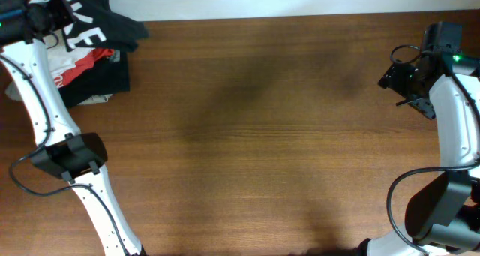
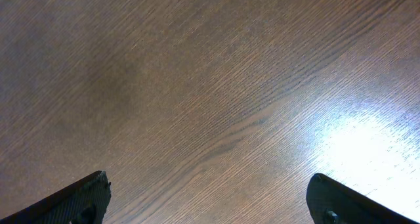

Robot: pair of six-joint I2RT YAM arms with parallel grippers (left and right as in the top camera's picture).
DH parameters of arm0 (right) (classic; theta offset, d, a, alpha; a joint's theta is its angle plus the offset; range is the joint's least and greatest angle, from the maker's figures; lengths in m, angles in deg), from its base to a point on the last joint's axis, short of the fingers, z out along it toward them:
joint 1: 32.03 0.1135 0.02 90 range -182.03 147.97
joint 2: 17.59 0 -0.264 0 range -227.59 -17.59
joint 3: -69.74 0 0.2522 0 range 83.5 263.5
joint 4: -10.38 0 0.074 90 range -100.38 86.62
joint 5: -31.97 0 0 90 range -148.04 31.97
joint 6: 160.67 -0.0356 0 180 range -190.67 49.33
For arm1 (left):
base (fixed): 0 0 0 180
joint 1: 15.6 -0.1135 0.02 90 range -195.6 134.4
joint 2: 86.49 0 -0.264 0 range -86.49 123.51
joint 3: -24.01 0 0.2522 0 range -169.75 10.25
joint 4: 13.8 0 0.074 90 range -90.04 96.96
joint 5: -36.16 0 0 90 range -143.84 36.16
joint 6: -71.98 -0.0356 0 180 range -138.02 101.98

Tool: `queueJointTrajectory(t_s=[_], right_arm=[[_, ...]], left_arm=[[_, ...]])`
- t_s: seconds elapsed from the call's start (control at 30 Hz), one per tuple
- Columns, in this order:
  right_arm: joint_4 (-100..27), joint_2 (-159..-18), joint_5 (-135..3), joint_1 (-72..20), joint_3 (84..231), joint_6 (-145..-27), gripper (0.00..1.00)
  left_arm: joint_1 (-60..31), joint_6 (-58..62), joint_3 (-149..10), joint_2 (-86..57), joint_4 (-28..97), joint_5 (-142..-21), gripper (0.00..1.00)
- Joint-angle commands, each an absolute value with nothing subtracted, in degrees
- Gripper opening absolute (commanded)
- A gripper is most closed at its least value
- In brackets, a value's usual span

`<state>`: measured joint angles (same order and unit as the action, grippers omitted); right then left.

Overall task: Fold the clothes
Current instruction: 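Carry the folded shirt with the left gripper onto the top-left clothes stack, then release the shirt on the stack and hold the left arm there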

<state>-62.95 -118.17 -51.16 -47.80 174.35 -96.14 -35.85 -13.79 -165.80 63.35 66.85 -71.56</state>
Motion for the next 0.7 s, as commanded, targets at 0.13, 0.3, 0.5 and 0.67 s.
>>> queueJointTrajectory(t_s=[0.13,0.3,0.5,0.67], right_arm=[[-62.8,-118.4,-49.8,-47.8,174.4,-96.5,0.99],[-62.8,-118.4,-49.8,-47.8,174.4,-96.5,0.99],[-62.8,-118.4,-49.8,-47.8,174.4,-96.5,0.99],[-62.8,-118.4,-49.8,-47.8,174.4,-96.5,0.99]], left_arm=[[-40.6,-21.0,-165.4,60.5,64.7,-68.6,0.01],[-43.2,-21.4,-155.7,61.2,54.3,-68.6,0.01],[-44.4,-21.3,-141.8,61.3,40.6,-63.1,0.06],[-44.6,-21.3,-139.2,61.3,39.7,-59.8,0.13]])
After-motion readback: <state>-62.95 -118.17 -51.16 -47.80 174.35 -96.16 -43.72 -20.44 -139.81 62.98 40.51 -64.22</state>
